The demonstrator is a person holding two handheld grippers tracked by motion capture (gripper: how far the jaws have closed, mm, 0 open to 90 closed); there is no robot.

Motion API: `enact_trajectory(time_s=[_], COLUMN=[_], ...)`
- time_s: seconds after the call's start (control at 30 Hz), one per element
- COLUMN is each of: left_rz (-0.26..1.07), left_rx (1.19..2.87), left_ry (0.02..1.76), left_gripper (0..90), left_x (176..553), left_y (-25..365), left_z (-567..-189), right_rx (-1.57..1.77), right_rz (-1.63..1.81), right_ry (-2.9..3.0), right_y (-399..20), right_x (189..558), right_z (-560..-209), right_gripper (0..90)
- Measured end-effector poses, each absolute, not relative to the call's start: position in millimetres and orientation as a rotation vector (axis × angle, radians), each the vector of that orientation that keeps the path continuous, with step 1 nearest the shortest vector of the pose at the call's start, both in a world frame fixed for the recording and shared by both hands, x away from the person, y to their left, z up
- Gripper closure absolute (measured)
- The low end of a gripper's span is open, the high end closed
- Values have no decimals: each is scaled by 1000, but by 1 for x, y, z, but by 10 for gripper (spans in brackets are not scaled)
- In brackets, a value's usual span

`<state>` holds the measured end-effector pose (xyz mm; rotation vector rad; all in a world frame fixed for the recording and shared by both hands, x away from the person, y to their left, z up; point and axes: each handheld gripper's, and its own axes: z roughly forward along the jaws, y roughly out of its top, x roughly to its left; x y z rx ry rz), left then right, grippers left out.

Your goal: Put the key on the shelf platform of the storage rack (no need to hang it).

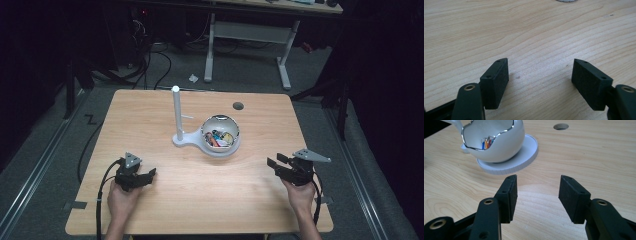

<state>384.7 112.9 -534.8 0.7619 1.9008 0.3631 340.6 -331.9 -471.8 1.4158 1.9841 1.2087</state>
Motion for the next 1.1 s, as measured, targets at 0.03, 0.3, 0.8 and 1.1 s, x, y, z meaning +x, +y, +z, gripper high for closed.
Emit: enact_trajectory(time_s=[0.03,0.3,0.8,1.1], left_rz=[364,365,364,364], left_rx=[764,764,762,763], left_ry=[1900,1899,1900,1900], left_gripper=[302,302,302,302], left_x=[385,385,385,385], left_y=[113,113,113,113], left_z=[-535,-535,-535,-535], right_rx=[1415,1437,1471,1471], right_rz=[1205,1173,1066,995], right_ry=[1983,1989,1997,2008], right_y=[-331,-329,-327,-327], right_x=[341,342,347,352], right_z=[-475,-488,-511,-519], right_gripper=[493,492,489,476])
